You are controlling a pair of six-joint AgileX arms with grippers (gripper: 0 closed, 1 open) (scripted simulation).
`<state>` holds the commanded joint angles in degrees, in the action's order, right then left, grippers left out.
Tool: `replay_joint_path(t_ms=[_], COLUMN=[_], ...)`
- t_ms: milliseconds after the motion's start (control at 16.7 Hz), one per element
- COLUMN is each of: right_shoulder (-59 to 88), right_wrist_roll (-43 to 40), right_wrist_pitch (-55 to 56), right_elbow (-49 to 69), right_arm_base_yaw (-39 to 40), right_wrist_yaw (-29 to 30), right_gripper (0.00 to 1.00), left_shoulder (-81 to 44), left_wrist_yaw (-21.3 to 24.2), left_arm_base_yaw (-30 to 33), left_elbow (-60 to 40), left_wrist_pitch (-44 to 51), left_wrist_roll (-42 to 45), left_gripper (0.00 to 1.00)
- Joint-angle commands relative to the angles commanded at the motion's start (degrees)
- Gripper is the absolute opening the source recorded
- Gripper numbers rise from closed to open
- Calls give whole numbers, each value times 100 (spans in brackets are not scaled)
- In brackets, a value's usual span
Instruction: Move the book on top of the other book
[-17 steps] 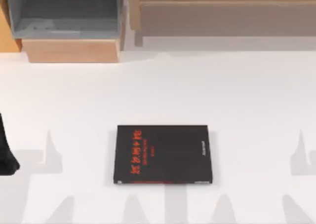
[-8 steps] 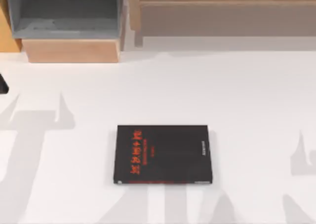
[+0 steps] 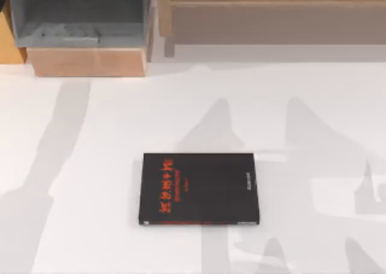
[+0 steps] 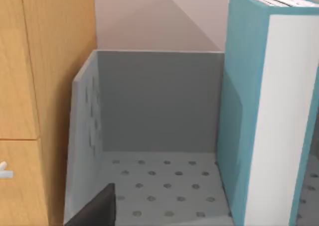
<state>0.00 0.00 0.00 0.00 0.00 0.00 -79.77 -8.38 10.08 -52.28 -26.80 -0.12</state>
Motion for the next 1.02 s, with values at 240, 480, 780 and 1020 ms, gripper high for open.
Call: replay_joint_path(t_ms=[240,480,780,1020], right_shoulder=[0,0,0,0], right_wrist_roll=[0,0,0,0], right_wrist_pitch=[0,0,0,0], right_elbow=[0,0,0,0], right_arm_base_yaw=[0,0,0,0], right_wrist_yaw=[0,0,0,0], right_gripper=[100,100,100,100], left_shoulder=[-1844,-2833,-2975,-3078], left_wrist_yaw=[-189,-307,-329,-297], left_arm_base_yaw=[219,358,380,350], left_elbow=[-1201,-1903,-2009,-2163], left_wrist_pitch=[-592,-966,-1028,-978], left_wrist_roll=[-1,-4,-4,-4], left_gripper=[100,100,100,100])
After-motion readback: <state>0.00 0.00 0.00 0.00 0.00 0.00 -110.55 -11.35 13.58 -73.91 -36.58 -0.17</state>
